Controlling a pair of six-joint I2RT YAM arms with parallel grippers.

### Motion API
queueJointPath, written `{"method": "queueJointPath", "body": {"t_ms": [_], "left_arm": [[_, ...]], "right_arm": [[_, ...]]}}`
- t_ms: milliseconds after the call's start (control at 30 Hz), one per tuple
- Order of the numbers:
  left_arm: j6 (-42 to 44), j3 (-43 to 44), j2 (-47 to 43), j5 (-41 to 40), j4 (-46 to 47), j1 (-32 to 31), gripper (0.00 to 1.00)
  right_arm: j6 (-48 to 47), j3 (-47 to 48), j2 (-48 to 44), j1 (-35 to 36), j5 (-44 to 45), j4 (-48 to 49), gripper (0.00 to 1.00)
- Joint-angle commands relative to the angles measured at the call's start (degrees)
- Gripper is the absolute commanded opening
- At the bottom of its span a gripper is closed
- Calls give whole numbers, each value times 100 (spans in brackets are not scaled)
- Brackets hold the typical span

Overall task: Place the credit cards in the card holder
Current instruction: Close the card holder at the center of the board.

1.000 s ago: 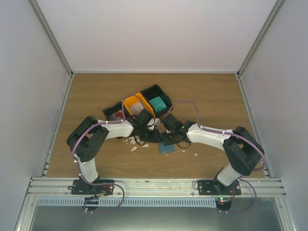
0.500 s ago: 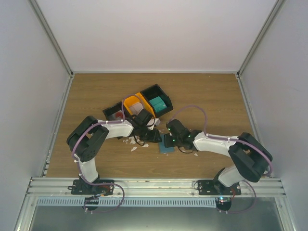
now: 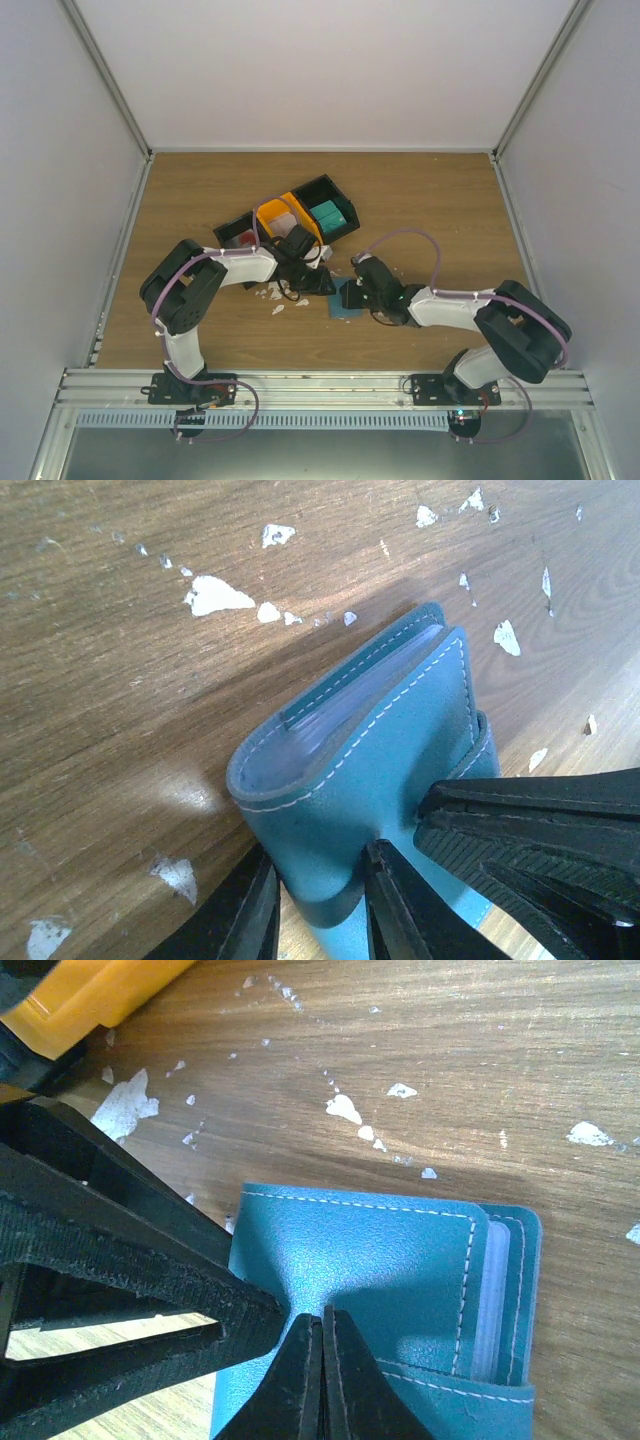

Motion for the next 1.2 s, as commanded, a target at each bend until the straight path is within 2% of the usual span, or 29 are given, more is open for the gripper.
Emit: {"method": "queueJointPath", "body": {"t_ms": [0,233,433,833,1067,1167], "left_arm": [[75,129,183,-58,21,35,25],[148,218,244,-11,-72,46,23],[252,368,365,102,-229,85,23],[317,671,635,299,-529,143,23],[292,710,652,289,-577,161,23],[290,721,630,278,-579,161,23]], "right_arm": [[318,-736,569,185,-704,-800,0],[396,-900,601,255,-688,-796,1],[555,-880,574,612,-183,-1162,0],[1251,-709,1187,1597,893,-1376,1],[1606,-844,1534,1836,1050,-1087,1],[1573,-756,1295,1836,1162,-1317,0]]}}
